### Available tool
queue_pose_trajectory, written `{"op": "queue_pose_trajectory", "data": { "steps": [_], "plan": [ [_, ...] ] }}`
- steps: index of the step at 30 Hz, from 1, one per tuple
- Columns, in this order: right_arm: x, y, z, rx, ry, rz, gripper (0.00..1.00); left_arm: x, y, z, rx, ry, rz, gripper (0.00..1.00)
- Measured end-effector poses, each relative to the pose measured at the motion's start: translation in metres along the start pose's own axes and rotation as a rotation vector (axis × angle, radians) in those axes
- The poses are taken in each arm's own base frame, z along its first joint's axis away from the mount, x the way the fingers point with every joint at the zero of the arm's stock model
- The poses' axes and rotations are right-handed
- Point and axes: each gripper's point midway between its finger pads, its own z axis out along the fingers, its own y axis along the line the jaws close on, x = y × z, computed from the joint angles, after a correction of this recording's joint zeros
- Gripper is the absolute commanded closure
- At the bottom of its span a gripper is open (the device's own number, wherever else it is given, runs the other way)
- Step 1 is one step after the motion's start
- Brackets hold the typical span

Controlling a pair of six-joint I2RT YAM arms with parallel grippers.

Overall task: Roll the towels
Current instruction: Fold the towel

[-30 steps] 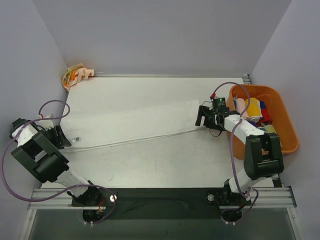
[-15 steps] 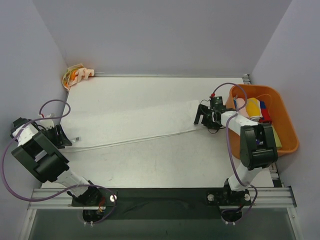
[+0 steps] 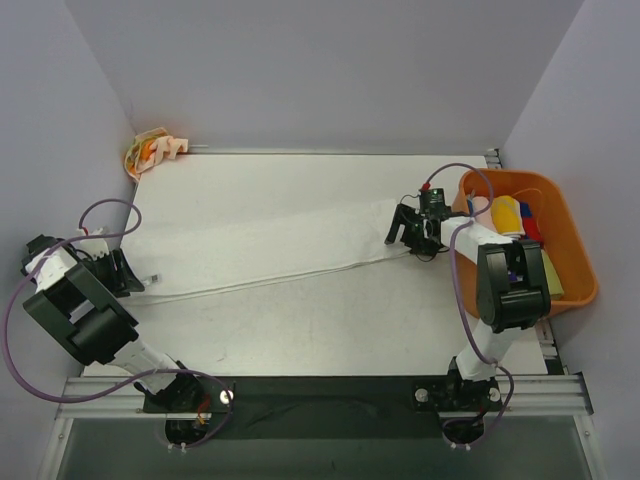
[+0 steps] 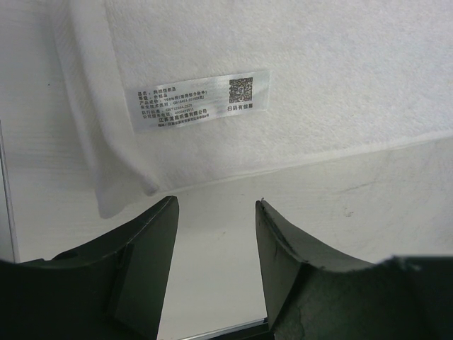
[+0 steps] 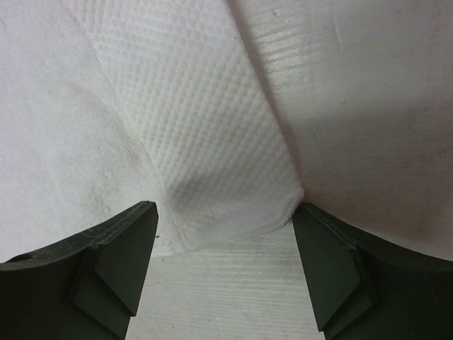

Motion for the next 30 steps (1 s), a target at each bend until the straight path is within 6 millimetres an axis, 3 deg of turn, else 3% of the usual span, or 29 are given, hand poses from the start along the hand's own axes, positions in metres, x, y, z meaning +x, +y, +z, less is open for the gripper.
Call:
{"op": "queue_pose_trajectory", "data": {
  "steps": [18,26,30],
  "plan": [
    [-0.01,0.018,-0.012,-0.076,-0.032,0.044,0.22,0.0,0.0,0.0,0.0,0.0,0.0,0.42],
    [0.004,0.017,0.003,-0.069,0.032,0.102,0.22,0.0,0.001,0.001,0.001,0.002,-0.003,0.42],
    [-0.001,0.02,0.002,-0.087,0.034,0.13,0.22,0.0,0.001,0.002,0.002,0.004,-0.009,0.42]
  ]
}}
